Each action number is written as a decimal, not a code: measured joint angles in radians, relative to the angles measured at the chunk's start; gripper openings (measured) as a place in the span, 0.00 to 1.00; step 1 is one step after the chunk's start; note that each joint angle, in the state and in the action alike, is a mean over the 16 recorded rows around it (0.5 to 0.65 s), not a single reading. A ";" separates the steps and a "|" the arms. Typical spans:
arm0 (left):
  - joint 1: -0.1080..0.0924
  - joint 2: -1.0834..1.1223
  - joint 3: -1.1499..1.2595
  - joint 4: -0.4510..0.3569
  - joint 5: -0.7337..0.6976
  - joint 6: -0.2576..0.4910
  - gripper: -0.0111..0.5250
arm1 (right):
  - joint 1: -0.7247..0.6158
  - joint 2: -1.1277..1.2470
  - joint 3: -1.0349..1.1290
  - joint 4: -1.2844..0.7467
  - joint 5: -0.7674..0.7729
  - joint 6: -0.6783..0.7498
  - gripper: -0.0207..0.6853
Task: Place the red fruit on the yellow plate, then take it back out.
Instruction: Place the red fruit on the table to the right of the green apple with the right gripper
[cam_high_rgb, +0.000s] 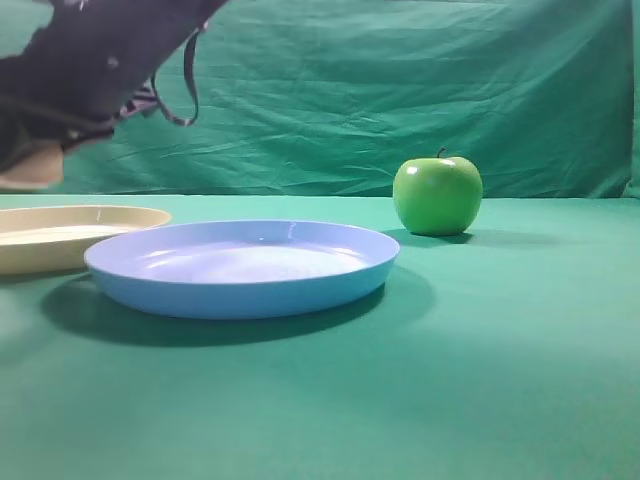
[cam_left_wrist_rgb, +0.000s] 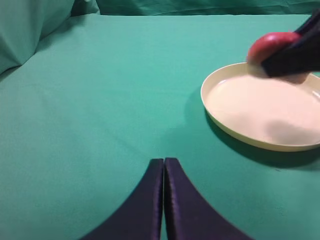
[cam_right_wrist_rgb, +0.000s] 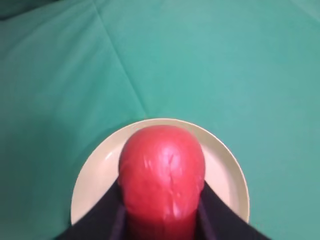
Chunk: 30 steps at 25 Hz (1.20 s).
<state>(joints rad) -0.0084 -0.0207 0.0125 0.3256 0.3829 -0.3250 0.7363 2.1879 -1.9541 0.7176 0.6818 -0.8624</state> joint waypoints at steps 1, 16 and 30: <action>0.000 0.000 0.000 0.000 0.000 0.000 0.02 | -0.014 -0.018 0.000 -0.009 0.026 0.022 0.31; 0.000 0.000 0.000 0.000 0.000 0.000 0.02 | -0.263 -0.322 0.191 -0.066 0.294 0.162 0.31; 0.000 0.000 0.000 0.000 0.000 0.000 0.02 | -0.459 -0.811 0.946 -0.060 -0.046 0.172 0.31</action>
<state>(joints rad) -0.0084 -0.0207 0.0125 0.3256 0.3829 -0.3250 0.2772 1.3767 -1.0082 0.6577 0.6360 -0.6906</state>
